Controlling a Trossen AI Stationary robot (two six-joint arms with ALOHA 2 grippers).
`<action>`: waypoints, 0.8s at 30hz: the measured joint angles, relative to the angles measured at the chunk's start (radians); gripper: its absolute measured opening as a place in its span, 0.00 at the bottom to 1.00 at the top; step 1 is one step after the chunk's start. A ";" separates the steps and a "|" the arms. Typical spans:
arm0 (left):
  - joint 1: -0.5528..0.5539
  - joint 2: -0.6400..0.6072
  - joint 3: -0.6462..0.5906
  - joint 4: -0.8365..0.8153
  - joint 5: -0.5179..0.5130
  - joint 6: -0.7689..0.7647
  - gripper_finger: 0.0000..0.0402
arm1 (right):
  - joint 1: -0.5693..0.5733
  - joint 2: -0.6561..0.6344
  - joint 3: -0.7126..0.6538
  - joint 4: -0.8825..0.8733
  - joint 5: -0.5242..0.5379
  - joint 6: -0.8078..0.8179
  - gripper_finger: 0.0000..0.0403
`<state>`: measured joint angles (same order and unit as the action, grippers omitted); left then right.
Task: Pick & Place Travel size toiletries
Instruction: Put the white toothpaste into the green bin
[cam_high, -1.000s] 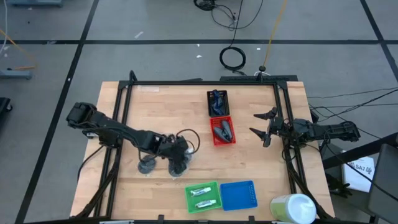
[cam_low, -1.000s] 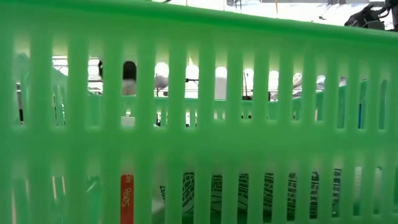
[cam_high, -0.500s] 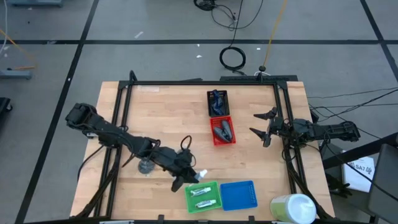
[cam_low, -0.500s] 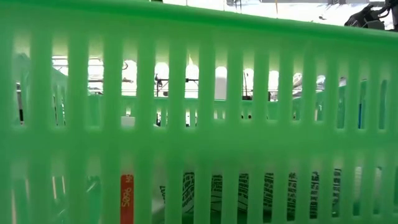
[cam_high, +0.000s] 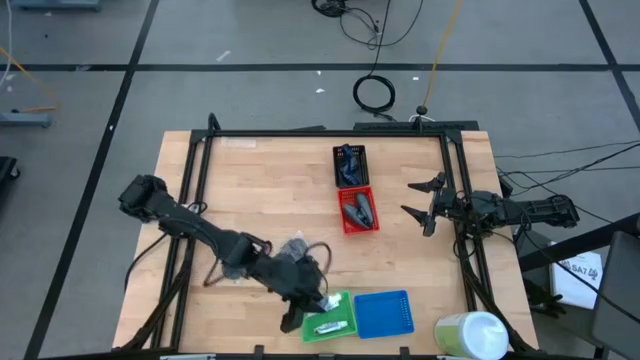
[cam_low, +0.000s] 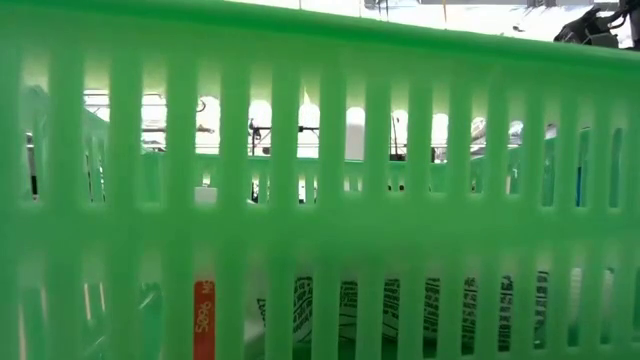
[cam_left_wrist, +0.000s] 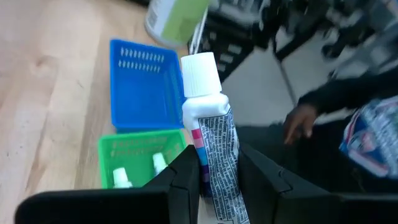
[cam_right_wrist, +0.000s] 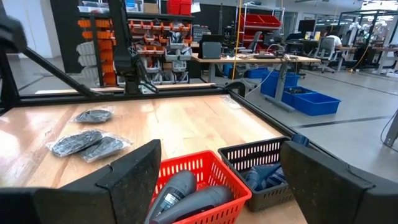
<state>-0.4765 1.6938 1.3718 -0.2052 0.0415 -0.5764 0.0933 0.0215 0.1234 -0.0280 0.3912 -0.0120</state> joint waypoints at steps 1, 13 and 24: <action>-0.004 0.023 0.033 -0.044 0.000 0.014 0.21 | 0.000 0.000 0.000 0.001 0.000 0.000 0.79; 0.008 0.247 0.123 -0.210 0.049 -0.002 0.21 | 0.000 0.005 0.000 0.001 0.000 0.000 0.79; 0.013 0.373 0.123 -0.204 0.073 0.020 0.21 | 0.000 0.005 0.000 0.000 0.000 0.000 0.79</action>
<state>-0.4631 2.0665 1.4944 -0.4095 0.1150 -0.5562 0.0929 0.0265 0.1234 -0.0277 0.3912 -0.0120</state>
